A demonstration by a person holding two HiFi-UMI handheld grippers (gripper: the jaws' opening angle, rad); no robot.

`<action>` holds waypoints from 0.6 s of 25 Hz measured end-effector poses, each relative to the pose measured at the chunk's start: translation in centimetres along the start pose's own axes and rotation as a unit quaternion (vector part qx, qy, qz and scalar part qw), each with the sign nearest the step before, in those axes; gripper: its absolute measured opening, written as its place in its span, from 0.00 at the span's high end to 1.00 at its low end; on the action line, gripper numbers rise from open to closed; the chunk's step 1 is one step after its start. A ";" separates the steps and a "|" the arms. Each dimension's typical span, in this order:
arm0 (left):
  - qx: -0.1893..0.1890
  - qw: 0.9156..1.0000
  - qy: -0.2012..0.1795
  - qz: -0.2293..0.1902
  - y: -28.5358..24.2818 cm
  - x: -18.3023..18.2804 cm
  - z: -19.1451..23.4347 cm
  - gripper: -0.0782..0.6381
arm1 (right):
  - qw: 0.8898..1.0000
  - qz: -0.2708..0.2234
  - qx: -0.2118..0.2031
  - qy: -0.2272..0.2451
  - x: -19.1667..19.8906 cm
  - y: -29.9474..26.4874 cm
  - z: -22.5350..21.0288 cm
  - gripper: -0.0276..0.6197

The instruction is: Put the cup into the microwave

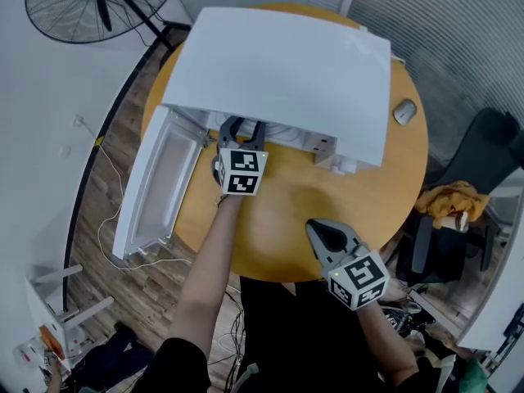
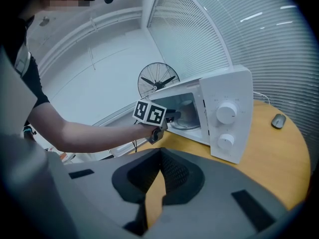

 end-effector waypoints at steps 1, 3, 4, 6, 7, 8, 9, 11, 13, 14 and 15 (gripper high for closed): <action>0.000 1.000 -0.002 0.000 0.3 0.0 -0.1 0.72 | 1.000 -0.002 0.002 0.001 -0.1 0.2 0.1 0.94; 0.000 1.000 -0.003 0.000 0.9 0.2 -0.3 0.72 | 1.000 -0.006 0.006 0.002 -0.2 0.4 0.2 0.94; 0.001 1.000 -0.003 0.001 1.4 0.2 -0.5 0.72 | 1.000 -0.008 0.007 0.002 -0.3 0.6 0.4 0.94; 0.004 1.000 -0.003 0.004 2.4 0.5 -0.9 0.72 | 1.000 -0.012 0.008 0.002 -0.4 0.9 0.8 0.94; 0.007 1.000 -0.003 0.007 2.9 0.6 -1.1 0.72 | 1.000 -0.015 0.009 0.002 -0.5 1.0 1.0 0.94; 0.009 1.000 -0.002 0.008 3.5 0.6 -1.2 0.72 | 1.000 -0.018 0.009 0.002 -0.7 1.1 1.2 0.94; 0.011 1.000 -0.001 0.008 4.1 0.7 -1.3 0.72 | 1.000 -0.021 0.010 0.003 -0.8 1.2 1.5 0.94; 0.015 1.000 -0.003 0.007 5.4 0.6 -1.5 0.72 | 1.000 -0.027 0.012 0.005 -0.9 1.3 2.0 0.94; 0.019 1.000 -0.004 0.004 7.0 0.5 -1.8 0.72 | 0.999 -0.033 0.016 0.006 -1.1 1.5 2.6 0.94; 0.021 1.000 -0.002 -0.001 7.9 0.3 -1.9 0.72 | 0.999 -0.036 0.019 0.007 -1.3 1.7 3.0 0.94; 0.023 1.000 0.002 -0.008 8.8 0.2 -2.0 0.72 | 0.999 -0.039 0.022 0.008 -1.4 1.9 3.4 0.94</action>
Point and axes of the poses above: the fingertips, and each gripper's own axes: y backward along the fingers, z to its left, x out of its underside, the point moved 10 cm from there along y, backward along the fingers, and after that the axes turned 12 degrees about y, right-handed, at the moved point
